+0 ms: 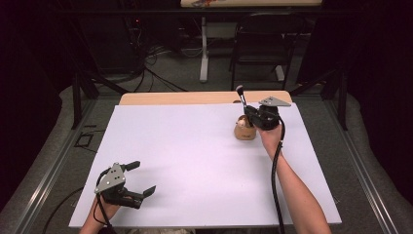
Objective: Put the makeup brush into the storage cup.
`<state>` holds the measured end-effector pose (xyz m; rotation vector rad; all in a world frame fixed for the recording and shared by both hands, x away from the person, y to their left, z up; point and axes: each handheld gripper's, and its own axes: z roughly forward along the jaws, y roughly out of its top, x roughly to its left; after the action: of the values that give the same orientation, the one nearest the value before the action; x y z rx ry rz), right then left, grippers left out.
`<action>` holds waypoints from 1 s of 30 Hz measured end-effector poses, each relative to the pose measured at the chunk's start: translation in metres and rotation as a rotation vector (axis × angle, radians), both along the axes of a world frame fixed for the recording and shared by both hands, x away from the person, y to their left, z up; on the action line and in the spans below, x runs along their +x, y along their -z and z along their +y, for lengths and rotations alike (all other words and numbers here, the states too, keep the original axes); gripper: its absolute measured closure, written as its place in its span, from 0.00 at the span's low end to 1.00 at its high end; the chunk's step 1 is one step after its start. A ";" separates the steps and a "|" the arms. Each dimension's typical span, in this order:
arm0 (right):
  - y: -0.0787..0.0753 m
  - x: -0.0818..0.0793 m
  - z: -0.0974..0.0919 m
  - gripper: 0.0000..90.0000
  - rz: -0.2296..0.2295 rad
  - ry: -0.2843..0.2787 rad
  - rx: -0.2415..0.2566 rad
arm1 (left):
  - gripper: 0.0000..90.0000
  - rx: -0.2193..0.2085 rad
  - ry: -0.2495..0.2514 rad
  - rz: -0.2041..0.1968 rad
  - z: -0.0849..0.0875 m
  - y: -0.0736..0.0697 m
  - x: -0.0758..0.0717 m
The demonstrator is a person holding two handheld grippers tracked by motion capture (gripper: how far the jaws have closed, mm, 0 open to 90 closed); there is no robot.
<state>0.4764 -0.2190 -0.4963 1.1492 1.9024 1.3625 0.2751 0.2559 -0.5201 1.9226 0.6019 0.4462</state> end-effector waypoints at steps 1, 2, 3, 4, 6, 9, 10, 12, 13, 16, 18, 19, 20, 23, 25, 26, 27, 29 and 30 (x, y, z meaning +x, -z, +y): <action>0.000 0.000 0.000 0.88 0.004 -0.003 -0.002 | 0.00 0.001 0.001 0.001 0.000 0.000 0.000; 0.001 0.000 0.000 0.88 0.002 -0.002 0.001 | 0.00 0.000 0.000 -0.001 0.000 0.000 0.000; 0.001 0.000 0.000 0.88 0.001 0.000 -0.001 | 0.00 0.000 0.000 0.000 0.000 0.000 0.000; 0.002 -0.001 0.000 0.88 -0.002 -0.002 -0.003 | 0.00 0.000 -0.001 0.000 0.000 0.000 0.000; 0.004 -0.001 0.000 0.88 0.002 -0.002 -0.013 | 0.00 -0.002 -0.001 0.000 0.000 0.000 0.000; 0.006 -0.002 -0.001 0.87 0.003 -0.003 -0.017 | 0.00 -0.003 -0.001 0.000 0.000 0.000 0.000; 0.007 -0.002 -0.002 0.87 0.002 -0.004 -0.015 | 0.00 -0.001 0.000 0.000 0.000 0.000 0.000; 0.006 -0.003 -0.003 0.72 0.000 0.002 -0.004 | 0.00 -0.001 0.000 0.001 0.000 0.000 0.000; 0.005 -0.003 -0.004 0.68 0.007 0.001 0.011 | 0.00 0.000 0.000 0.001 0.000 0.000 0.000; 0.002 -0.006 -0.005 0.50 0.009 -0.012 -0.005 | 0.00 0.000 0.001 0.000 0.000 0.000 0.000; -0.001 -0.008 -0.005 0.40 0.003 -0.020 -0.011 | 0.00 0.002 -0.004 0.000 -0.001 0.000 0.000; -0.002 -0.009 -0.006 0.34 0.000 -0.027 -0.010 | 0.00 0.002 -0.004 0.000 -0.001 0.000 0.000; -0.004 -0.009 -0.007 0.29 0.003 -0.029 -0.006 | 0.00 0.002 -0.003 0.001 -0.001 0.000 0.000; -0.008 -0.011 -0.007 0.17 0.015 -0.057 -0.025 | 0.00 0.003 0.001 0.002 -0.001 0.000 0.000; -0.010 -0.014 -0.007 0.13 0.026 -0.080 -0.043 | 0.00 0.001 0.002 0.002 -0.001 0.000 0.000; -0.011 -0.015 -0.007 0.10 0.034 -0.089 -0.053 | 0.00 0.002 0.002 0.002 -0.001 0.000 0.000; -0.013 -0.016 -0.007 0.08 0.046 -0.103 -0.061 | 0.00 0.001 0.002 0.003 -0.001 0.000 0.000; -0.015 -0.019 -0.006 0.06 0.057 -0.125 -0.085 | 0.00 0.001 0.003 0.003 -0.001 0.000 0.001; -0.016 -0.020 -0.006 0.05 0.060 -0.131 -0.090 | 0.00 0.000 0.006 0.002 -0.002 0.000 0.001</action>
<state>0.4565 -0.2253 -0.4806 1.0490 2.0916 1.3081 0.2759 0.2542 -0.5197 1.9250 0.5975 0.4408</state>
